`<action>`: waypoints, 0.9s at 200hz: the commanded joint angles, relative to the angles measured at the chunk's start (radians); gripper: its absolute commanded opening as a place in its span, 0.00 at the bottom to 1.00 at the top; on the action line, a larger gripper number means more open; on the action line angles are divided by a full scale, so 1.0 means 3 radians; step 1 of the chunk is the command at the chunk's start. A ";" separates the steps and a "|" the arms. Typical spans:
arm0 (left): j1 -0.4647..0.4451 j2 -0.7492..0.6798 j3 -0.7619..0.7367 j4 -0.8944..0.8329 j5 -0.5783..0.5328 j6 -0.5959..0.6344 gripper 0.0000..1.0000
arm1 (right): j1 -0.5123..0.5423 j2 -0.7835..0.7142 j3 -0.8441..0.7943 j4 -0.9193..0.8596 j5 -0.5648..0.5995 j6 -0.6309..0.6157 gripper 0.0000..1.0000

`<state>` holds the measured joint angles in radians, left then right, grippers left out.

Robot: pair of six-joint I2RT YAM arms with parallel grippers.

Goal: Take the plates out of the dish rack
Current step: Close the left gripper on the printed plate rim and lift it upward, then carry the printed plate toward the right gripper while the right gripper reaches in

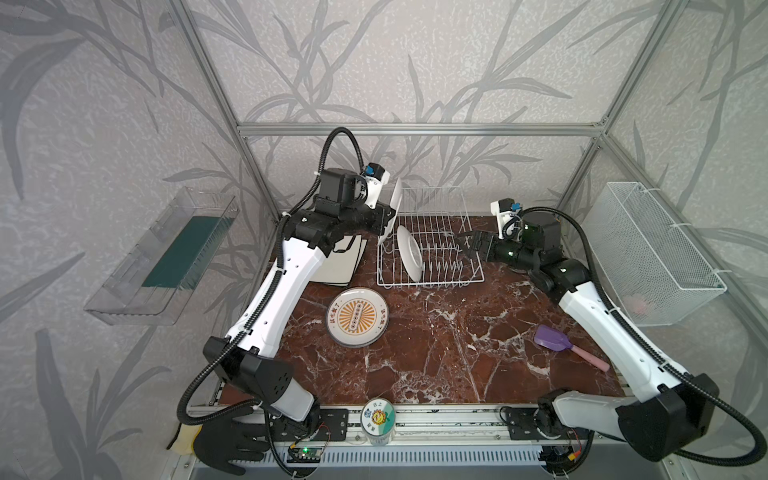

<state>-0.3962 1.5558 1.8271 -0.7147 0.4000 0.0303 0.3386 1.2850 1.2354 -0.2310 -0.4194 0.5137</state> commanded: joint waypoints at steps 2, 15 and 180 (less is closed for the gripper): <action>-0.0207 -0.0222 -0.0095 0.0023 -0.0354 0.0930 0.00 | -0.0020 0.0129 0.0208 0.0143 -0.0029 0.0355 0.99; -0.0347 -0.0272 -0.0202 0.0065 -0.0582 0.1213 0.00 | -0.0019 0.0181 0.0280 0.0171 -0.0014 0.0501 0.99; -0.1174 -0.0660 -0.1619 0.1402 -0.1913 0.3421 0.00 | 0.0149 0.0872 0.0780 -0.0113 -0.0013 0.1250 0.86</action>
<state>-0.7418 1.3815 1.3502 -0.3996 -0.1291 0.9459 0.3672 1.5349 1.4265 -0.2298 -0.4194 0.8890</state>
